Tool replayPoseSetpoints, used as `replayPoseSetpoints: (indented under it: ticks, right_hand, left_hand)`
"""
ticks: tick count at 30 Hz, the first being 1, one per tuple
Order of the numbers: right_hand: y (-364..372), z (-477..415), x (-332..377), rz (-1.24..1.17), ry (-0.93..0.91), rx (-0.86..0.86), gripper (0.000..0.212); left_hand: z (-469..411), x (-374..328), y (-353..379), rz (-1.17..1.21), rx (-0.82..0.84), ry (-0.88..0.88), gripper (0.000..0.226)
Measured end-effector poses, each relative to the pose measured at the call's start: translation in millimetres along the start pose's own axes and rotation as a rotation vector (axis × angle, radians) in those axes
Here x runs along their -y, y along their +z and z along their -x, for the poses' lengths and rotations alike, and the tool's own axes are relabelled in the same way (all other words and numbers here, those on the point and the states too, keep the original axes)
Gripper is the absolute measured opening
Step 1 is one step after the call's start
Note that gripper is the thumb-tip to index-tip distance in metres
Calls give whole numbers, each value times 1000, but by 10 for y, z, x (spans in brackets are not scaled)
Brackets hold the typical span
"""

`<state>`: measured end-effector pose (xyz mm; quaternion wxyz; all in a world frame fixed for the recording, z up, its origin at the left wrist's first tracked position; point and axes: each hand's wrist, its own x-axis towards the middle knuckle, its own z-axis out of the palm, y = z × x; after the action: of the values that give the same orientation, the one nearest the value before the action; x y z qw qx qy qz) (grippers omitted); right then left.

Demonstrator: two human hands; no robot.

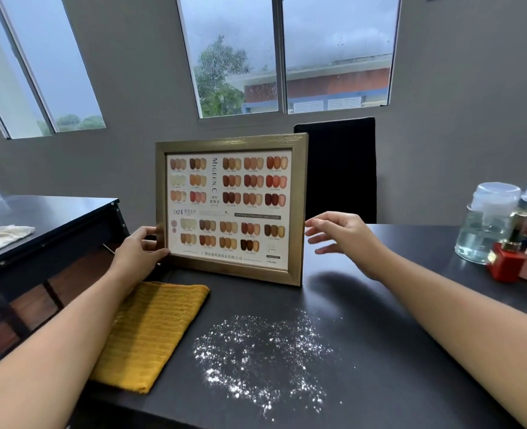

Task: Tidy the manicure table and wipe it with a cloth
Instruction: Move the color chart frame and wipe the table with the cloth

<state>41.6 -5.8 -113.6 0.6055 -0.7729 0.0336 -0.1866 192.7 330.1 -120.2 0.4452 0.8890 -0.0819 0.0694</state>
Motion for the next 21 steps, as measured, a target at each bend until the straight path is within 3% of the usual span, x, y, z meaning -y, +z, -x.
replayPoseSetpoints:
  ticks: [3,6,10,15,21]
  right_hand:
    - [38,216,-33,6,40,81,18]
    - [135,314,-51,139,-16,56,6]
    - [174,347,-43,193,-28,51,9]
    - [186,386,-22,174,1,85,5]
    - [182,387,59,-12,83,75,16]
  left_hand:
    - [24,-3,17,-3,-17,-1,38]
    - [64,-18,17,-15,-25,-1,42]
    - [122,-1,-26,-18,-20,-4,43]
    - [150,64,-134,-38,49,-13,41]
    - [88,109,-182,146,88,-28,41]
